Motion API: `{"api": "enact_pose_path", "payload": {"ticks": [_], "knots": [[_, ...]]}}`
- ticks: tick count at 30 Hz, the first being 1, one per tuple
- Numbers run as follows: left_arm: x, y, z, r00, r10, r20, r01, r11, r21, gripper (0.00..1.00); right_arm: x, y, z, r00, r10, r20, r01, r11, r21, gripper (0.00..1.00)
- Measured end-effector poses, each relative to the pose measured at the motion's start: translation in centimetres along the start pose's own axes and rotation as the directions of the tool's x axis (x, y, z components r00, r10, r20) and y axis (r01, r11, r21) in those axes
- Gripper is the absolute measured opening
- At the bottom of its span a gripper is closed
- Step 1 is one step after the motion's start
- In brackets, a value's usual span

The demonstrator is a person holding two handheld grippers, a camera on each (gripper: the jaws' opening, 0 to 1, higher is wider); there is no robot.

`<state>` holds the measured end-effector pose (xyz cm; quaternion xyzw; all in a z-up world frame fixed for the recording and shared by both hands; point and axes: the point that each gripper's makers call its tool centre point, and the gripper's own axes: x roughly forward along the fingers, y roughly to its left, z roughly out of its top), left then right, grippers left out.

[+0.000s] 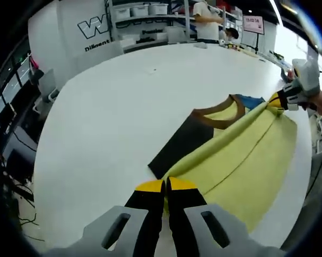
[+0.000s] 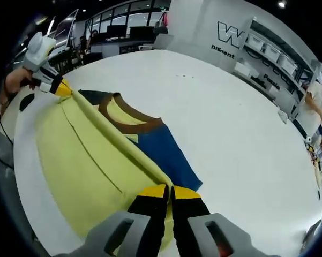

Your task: Fold the garment on the visible template until the final outline fits inside the template.

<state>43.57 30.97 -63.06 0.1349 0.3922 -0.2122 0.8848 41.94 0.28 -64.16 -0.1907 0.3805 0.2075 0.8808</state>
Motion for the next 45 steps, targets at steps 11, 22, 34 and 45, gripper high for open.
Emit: {"api": "enact_pose_path", "payload": {"ticks": [11, 22, 34, 45], "knots": [[0.7, 0.0, -0.2, 0.998, -0.039, -0.053, 0.042, 0.998, 0.050, 0.00, 0.5, 0.0, -0.2, 0.996, 0.083, -0.013, -0.083, 0.997, 0.009, 0.00], [0.5, -0.2, -0.6, 0.992, -0.048, -0.115, 0.064, 0.988, 0.137, 0.00, 0.4, 0.3, -0.3, 0.990, 0.134, -0.055, -0.136, 0.989, -0.050, 0.00], [-1.4, -0.4, -2.8, 0.989, -0.042, -0.144, 0.060, 0.991, 0.123, 0.00, -0.8, 2.3, -1.2, 0.981, 0.191, -0.045, -0.193, 0.980, -0.045, 0.00], [-3.0, -1.2, -4.8, 0.984, -0.067, -0.166, 0.088, 0.989, 0.123, 0.00, -2.5, 4.5, -2.7, 0.965, 0.248, -0.085, -0.254, 0.965, -0.070, 0.00]]}}
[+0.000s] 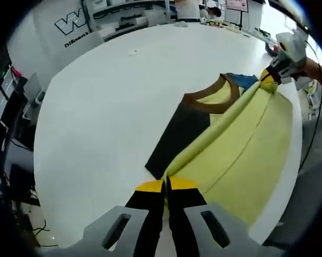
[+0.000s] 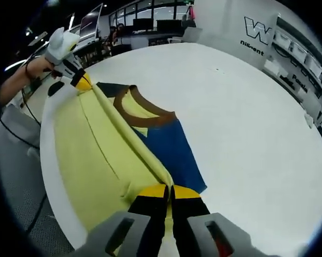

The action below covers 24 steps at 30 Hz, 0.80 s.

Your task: Fold the garment on the visible template until the final outline fits inside the template.

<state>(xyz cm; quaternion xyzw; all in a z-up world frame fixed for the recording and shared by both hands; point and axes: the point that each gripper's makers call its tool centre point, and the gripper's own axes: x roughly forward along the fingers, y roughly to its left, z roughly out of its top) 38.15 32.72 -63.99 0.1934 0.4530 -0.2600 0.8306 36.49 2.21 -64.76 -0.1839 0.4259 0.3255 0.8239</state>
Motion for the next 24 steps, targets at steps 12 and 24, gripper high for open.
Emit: {"api": "enact_pose_path", "payload": {"ticks": [12, 24], "knots": [[-0.4, -0.4, -0.7, 0.999, -0.041, 0.018, 0.041, 0.999, -0.001, 0.00, -0.3, 1.0, -0.5, 0.999, 0.037, -0.002, -0.037, 0.998, -0.049, 0.00], [-2.0, 1.4, 0.8, 0.988, 0.058, 0.146, -0.070, 0.995, 0.078, 0.16, -3.0, -1.2, 2.0, 0.967, -0.090, 0.237, 0.091, 0.996, 0.010, 0.29]]}}
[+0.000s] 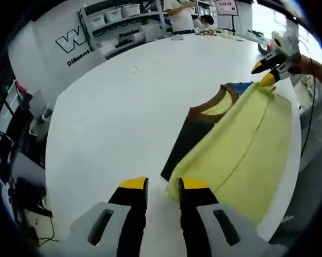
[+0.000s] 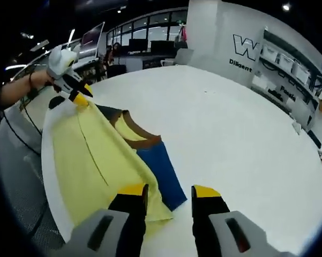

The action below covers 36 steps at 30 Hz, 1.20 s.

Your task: Fold the garment on the visible template until the final outline fits inside the template.

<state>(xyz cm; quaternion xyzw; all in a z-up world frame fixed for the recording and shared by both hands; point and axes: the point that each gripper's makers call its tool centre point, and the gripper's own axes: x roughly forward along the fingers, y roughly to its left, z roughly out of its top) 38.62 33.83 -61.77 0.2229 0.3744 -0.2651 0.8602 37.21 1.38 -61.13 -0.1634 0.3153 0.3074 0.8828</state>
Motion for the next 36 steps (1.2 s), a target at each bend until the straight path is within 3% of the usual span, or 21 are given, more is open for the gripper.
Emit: {"api": "enact_pose_path", "payload": {"ticks": [5, 10, 13, 15, 16, 18, 19, 24, 26, 30, 33, 36], "knots": [[-2.4, -0.6, 1.1, 0.996, -0.039, 0.082, 0.035, 0.998, 0.048, 0.14, -1.3, 0.9, 1.3, 0.999, 0.013, 0.043, -0.007, 0.991, -0.136, 0.30], [-3.5, -2.3, 0.3, 0.990, -0.123, 0.067, 0.109, 0.978, 0.180, 0.14, -2.3, 1.8, 2.1, 0.998, 0.037, 0.057, -0.024, 0.977, -0.211, 0.29], [-3.6, -2.8, -0.5, 0.989, -0.143, 0.046, 0.128, 0.962, 0.240, 0.15, -3.2, 3.4, 3.3, 0.993, 0.094, 0.073, -0.067, 0.947, -0.315, 0.29], [-3.4, -3.0, -1.0, 0.989, -0.144, 0.036, 0.129, 0.952, 0.279, 0.16, -3.4, 4.0, 3.3, 0.992, 0.111, 0.051, -0.085, 0.924, -0.374, 0.29], [-3.3, -3.1, -1.2, 0.989, -0.147, 0.031, 0.131, 0.944, 0.304, 0.16, -3.4, 4.1, 3.1, 0.992, 0.120, 0.035, -0.096, 0.912, -0.400, 0.28], [-2.8, -3.1, -1.8, 0.989, -0.148, 0.016, 0.132, 0.924, 0.360, 0.17, -3.2, 5.0, 2.4, 0.988, 0.149, -0.027, -0.143, 0.863, -0.484, 0.28], [-2.7, -3.2, -2.0, 0.990, -0.144, 0.005, 0.129, 0.900, 0.416, 0.17, -3.2, 5.1, 2.1, 0.988, 0.149, -0.042, -0.150, 0.855, -0.497, 0.28], [-2.8, -3.6, -2.0, 0.989, -0.148, 0.003, 0.125, 0.847, 0.516, 0.18, -2.8, 5.3, 0.4, 0.981, 0.155, -0.117, -0.194, 0.819, -0.540, 0.24], [-3.0, -3.3, -1.3, 0.993, -0.116, 0.028, 0.078, 0.804, 0.589, 0.18, -2.8, 5.4, 0.0, 0.978, 0.155, -0.137, -0.206, 0.798, -0.567, 0.23], [-3.3, -3.3, -0.5, 0.989, -0.129, 0.076, 0.060, 0.806, 0.589, 0.19, -2.5, 5.3, -0.9, 0.974, 0.138, -0.178, -0.219, 0.763, -0.608, 0.21], [-3.0, -3.8, -1.0, 0.986, -0.160, 0.043, 0.096, 0.762, 0.640, 0.16, -2.4, 5.3, -1.0, 0.973, 0.140, -0.184, -0.225, 0.756, -0.615, 0.20], [-2.2, -3.4, -1.7, 0.988, -0.151, 0.013, 0.103, 0.732, 0.674, 0.16, -2.2, 5.3, -0.9, 0.973, 0.134, -0.190, -0.227, 0.726, -0.649, 0.19]]}}
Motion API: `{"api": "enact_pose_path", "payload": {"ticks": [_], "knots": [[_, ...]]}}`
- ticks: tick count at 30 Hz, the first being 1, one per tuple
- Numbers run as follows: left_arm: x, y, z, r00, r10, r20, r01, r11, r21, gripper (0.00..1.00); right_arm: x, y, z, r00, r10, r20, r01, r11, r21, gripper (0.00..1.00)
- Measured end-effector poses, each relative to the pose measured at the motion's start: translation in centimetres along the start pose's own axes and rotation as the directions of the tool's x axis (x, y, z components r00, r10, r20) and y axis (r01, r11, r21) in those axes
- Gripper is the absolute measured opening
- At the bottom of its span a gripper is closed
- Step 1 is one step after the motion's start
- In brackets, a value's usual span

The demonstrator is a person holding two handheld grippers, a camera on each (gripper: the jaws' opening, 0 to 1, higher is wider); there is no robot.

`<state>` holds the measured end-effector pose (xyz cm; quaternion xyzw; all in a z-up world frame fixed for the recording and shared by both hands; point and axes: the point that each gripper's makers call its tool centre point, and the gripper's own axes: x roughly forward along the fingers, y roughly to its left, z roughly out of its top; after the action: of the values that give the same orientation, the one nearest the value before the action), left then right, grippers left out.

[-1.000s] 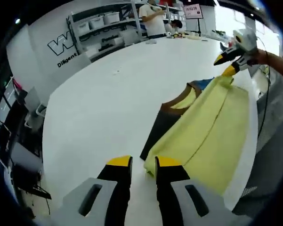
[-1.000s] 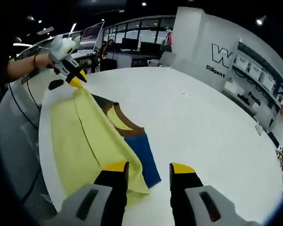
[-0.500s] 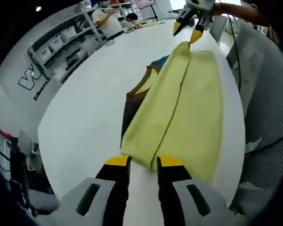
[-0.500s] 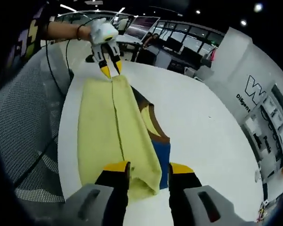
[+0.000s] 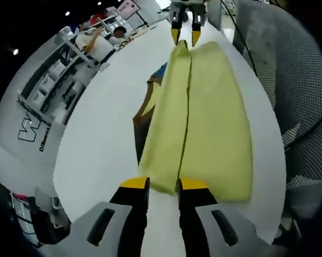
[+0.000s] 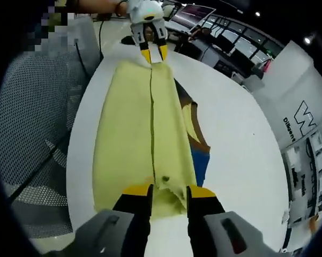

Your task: Fold the garment on the visible template until the final outline fits inside the template.

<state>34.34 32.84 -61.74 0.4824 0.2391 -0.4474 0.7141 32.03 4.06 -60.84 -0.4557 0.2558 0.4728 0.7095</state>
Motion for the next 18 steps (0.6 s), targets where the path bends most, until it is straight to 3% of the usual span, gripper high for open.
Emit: {"api": "enact_pose_path", "payload": {"ticks": [8, 9, 14, 18], "knots": [[0.9, -0.5, -1.1, 0.998, -0.050, -0.044, 0.054, 0.993, 0.107, 0.18, 0.5, 0.0, -0.1, 1.000, 0.014, -0.024, -0.015, 0.998, -0.056, 0.12], [1.0, -0.3, -1.6, 0.996, -0.046, -0.078, 0.058, 0.985, 0.162, 0.18, 0.7, -0.1, -0.3, 0.999, 0.016, -0.029, -0.018, 0.998, -0.065, 0.11], [1.5, -0.1, -1.4, 0.997, -0.047, -0.054, 0.055, 0.986, 0.156, 0.14, 0.8, -0.6, -0.7, 0.999, 0.007, -0.040, -0.009, 0.998, -0.057, 0.00], [2.1, -0.4, -1.4, 0.996, -0.071, -0.047, 0.078, 0.982, 0.170, 0.06, 0.8, -0.9, -0.5, 1.000, -0.005, -0.011, 0.005, 1.000, -0.017, 0.00]]}}
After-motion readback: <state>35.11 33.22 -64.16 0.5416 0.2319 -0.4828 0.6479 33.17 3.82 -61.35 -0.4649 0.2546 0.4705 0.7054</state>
